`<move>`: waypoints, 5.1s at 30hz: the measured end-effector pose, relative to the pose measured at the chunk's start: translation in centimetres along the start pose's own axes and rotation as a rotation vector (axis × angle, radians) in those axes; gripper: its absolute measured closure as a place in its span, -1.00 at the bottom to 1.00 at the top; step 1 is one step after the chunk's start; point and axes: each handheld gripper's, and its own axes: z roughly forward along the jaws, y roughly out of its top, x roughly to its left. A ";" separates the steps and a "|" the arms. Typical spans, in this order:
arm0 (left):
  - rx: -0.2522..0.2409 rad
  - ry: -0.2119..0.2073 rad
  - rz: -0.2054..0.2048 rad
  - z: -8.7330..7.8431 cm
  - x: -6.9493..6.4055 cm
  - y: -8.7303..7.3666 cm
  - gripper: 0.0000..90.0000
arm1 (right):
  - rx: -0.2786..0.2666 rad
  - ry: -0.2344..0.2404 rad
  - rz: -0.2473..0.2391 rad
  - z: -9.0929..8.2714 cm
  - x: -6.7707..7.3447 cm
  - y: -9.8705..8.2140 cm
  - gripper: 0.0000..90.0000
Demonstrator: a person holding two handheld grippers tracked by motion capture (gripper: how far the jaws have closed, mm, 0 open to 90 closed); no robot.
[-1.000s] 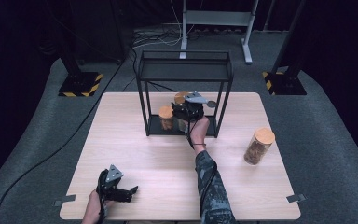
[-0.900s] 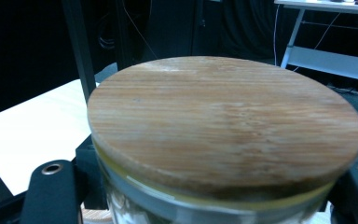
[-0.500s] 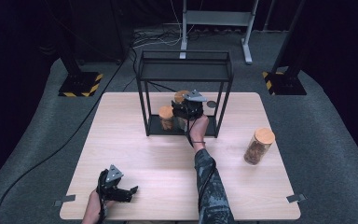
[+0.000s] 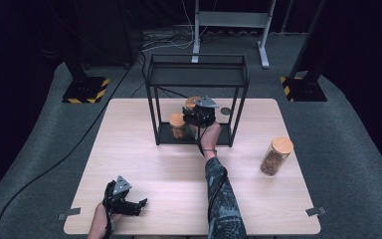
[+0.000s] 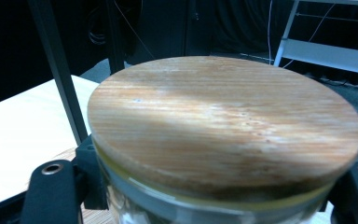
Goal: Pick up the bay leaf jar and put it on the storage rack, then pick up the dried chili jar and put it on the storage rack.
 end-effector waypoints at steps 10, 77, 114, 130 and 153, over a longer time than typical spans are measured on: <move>0.000 -0.001 -0.001 0.0 0.0 0.0 -0.98 | 0.008 -0.005 0.010 0.6 -0.1 -0.3 -0.45; -0.001 0.004 -0.004 0.0 0.0 0.0 -0.98 | 0.152 0.106 0.085 -3.5 0.3 0.0 -0.99; 0.000 0.004 -0.003 0.0 0.0 0.0 -0.98 | 0.377 0.270 -0.040 -18.8 6.3 -13.2 -1.00; 0.000 0.010 -0.002 0.0 0.0 0.0 -0.98 | 0.390 0.222 -0.021 -23.0 4.5 -16.2 -1.00; 0.000 0.008 -0.007 0.0 0.0 0.0 -0.98 | 0.288 -0.014 0.090 -27.4 -3.1 -16.7 -1.00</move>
